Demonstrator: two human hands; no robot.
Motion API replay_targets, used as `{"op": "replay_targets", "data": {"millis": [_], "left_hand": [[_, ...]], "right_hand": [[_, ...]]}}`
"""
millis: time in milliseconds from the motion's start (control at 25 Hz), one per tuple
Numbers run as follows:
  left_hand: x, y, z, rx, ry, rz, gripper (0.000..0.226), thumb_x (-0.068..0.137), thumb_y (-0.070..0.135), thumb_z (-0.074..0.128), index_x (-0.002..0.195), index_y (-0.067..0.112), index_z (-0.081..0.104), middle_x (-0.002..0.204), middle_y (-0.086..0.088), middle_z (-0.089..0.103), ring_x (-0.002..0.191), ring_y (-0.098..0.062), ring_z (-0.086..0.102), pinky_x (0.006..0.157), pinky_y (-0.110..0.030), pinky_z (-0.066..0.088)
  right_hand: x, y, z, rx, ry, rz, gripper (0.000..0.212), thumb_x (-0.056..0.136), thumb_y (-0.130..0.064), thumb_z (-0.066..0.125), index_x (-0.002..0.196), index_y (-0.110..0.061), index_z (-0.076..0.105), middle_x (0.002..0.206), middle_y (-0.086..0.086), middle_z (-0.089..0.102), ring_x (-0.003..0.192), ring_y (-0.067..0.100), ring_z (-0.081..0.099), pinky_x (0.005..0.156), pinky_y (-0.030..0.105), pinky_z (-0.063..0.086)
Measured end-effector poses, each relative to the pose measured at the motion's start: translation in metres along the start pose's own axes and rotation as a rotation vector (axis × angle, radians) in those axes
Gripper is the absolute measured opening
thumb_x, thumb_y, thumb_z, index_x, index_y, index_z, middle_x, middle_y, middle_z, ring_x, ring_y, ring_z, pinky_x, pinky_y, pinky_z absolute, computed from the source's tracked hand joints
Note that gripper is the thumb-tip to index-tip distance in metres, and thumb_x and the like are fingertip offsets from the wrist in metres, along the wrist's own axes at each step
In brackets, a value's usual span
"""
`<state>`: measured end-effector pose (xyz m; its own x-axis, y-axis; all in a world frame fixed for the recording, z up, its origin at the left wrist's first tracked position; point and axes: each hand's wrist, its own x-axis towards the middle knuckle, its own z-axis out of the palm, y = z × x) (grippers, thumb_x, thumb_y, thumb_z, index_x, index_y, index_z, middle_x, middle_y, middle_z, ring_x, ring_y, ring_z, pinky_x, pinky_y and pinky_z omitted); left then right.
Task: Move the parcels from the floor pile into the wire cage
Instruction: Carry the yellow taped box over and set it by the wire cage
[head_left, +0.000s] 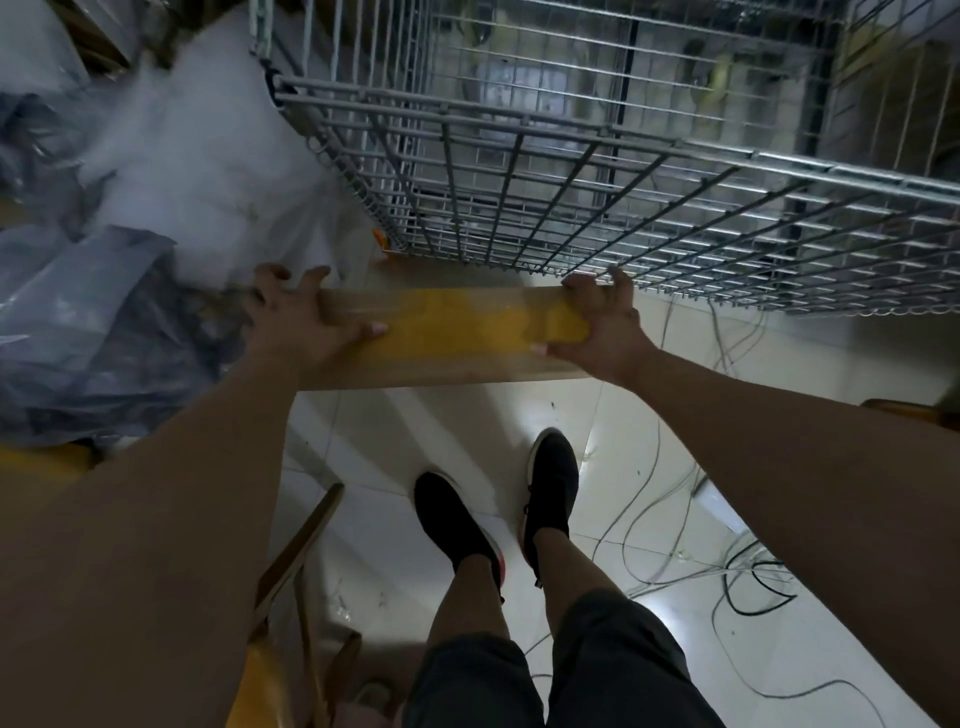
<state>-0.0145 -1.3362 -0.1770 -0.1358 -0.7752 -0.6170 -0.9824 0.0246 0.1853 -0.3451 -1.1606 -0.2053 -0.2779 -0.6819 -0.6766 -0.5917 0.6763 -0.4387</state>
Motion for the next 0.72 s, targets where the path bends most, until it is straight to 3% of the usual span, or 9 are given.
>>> {"op": "replay_targets", "data": {"millis": [120,240,440,720], "left_hand": [[0.01,0.011,0.001,0.025,0.012,0.001,0.095,0.069,0.079,0.071,0.147,0.037,0.036,0.149,-0.009,0.018,0.139,-0.046,0.019,0.112,-0.065,0.028],[0.02,0.011,0.001,0.067,0.024,0.002,0.093,0.07,0.081,0.068,0.146,0.037,0.037,0.15,-0.008,0.018,0.138,-0.047,0.022,0.112,-0.065,0.029],[0.019,0.014,0.022,0.195,-0.002,0.031,0.085,0.078,0.081,0.057,0.15,0.043,0.031,0.16,-0.002,0.012,0.147,-0.046,0.015,0.113,-0.071,0.022],[-0.013,0.045,0.055,0.091,0.147,0.165,0.062,0.092,0.062,0.056,0.144,0.03,0.045,0.156,-0.009,0.03,0.142,-0.04,0.032,0.11,-0.062,0.034]], "right_hand": [[0.005,0.002,0.006,-0.07,0.008,-0.033,0.121,0.042,-0.082,0.071,0.148,-0.046,0.026,0.164,0.009,0.001,0.148,0.044,0.013,0.118,0.052,0.025],[0.005,-0.003,0.006,-0.061,0.037,-0.017,0.122,0.048,-0.068,0.085,0.151,-0.046,0.023,0.163,0.007,-0.006,0.147,0.045,0.01,0.114,0.053,0.03],[0.001,-0.035,0.011,-0.237,-0.034,0.024,0.121,0.063,-0.054,0.089,0.156,-0.045,0.012,0.165,-0.003,-0.012,0.15,0.043,-0.015,0.105,0.072,0.037],[0.003,-0.05,0.015,-0.29,0.018,0.102,0.109,0.072,-0.051,0.083,0.156,-0.044,0.015,0.167,-0.001,0.0,0.153,0.04,-0.008,0.106,0.082,0.021]]}}
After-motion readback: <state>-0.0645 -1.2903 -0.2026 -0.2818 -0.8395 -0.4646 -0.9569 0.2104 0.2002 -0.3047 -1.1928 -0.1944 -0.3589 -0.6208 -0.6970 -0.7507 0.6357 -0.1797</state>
